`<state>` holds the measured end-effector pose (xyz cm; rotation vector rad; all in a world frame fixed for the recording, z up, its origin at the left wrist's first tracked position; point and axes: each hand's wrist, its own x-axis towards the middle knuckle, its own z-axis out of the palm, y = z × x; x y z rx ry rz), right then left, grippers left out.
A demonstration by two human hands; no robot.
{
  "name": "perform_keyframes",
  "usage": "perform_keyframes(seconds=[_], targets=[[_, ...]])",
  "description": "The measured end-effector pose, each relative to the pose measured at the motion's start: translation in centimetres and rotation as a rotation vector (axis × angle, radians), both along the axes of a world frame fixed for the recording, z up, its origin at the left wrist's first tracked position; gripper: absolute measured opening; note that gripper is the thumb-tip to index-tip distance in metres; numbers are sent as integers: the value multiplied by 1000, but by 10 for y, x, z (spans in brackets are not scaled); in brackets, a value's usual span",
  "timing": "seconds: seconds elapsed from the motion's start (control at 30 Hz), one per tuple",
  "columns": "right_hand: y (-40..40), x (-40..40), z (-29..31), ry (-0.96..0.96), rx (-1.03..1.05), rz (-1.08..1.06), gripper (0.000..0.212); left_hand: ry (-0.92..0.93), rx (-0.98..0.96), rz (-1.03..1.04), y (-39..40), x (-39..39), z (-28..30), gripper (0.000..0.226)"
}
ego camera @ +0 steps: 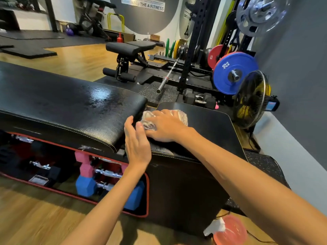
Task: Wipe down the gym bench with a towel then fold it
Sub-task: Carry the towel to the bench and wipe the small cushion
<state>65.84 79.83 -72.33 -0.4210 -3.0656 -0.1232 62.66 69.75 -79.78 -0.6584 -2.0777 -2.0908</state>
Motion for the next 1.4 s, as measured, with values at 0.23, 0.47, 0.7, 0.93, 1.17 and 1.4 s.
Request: perform_keyframes(seconds=[0.23, 0.47, 0.7, 0.93, 1.17, 1.4], targets=[[-18, 40, -18, 111, 28, 32, 57, 38, 31, 20, -2, 11, 3, 68], [15, 100, -9, 213, -57, -86, 61, -17, 64, 41, 0, 10, 7, 59], [70, 181, -13, 260, -70, -284, 80, -13, 35, 50, 2, 11, 7, 57], [73, 184, -17, 233, -40, -304, 87, 96, -107, 22, 3, 11, 4, 60], [87, 167, -11, 233, -49, -317, 82, 122, -107, 20, 4, 10, 2, 59], [162, 104, -5, 179, -62, -390, 72, 133, -123, 78, 8, 10, 2, 57]])
